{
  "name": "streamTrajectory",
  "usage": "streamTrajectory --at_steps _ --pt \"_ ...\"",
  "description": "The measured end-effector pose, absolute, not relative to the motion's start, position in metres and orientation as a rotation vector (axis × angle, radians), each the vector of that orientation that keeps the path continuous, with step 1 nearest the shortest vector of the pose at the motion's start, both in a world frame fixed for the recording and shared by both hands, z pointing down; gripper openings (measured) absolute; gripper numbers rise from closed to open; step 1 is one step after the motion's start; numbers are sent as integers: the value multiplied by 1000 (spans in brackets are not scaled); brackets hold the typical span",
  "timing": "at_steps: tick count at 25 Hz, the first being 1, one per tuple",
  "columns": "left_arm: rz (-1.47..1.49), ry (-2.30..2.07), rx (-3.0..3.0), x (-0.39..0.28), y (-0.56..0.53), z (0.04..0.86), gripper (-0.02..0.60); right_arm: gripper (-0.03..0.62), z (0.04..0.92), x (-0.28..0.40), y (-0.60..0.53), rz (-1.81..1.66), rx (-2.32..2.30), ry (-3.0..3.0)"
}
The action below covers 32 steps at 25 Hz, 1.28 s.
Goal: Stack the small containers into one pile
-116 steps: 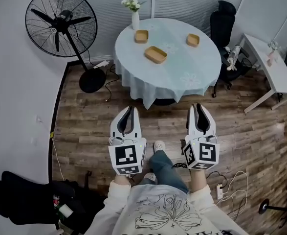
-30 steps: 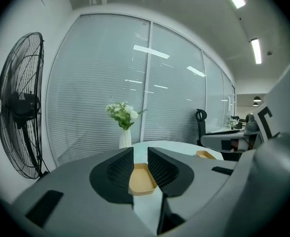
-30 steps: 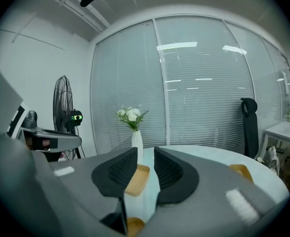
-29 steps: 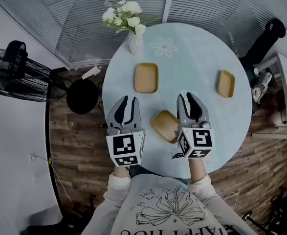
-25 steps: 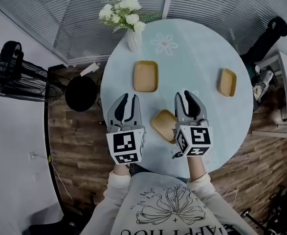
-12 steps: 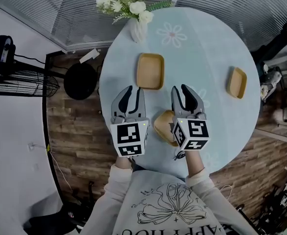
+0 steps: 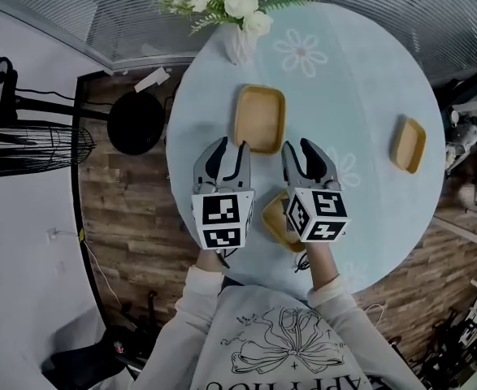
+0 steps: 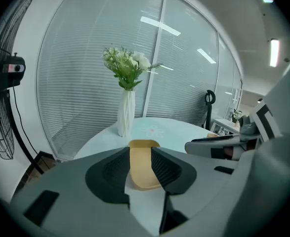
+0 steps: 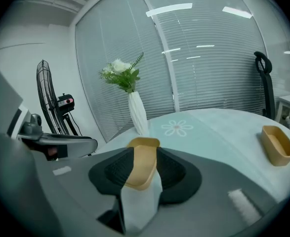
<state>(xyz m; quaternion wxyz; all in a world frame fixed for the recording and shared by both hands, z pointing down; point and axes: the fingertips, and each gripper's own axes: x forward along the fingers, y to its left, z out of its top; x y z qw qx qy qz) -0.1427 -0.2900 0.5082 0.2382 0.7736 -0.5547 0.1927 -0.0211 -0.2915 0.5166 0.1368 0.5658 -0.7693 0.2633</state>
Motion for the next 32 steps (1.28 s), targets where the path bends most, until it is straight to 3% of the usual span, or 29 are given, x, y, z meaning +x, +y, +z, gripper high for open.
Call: streamTrajectory --at_steps 25,32 --pt "733 -1443 1934 -146 -301 600 121 153 601 -37 -305 926 1484 -2082" --pt "701 -1413 1917 -142 -299 604 89 87 607 -38 -304 930 1469 -2069"
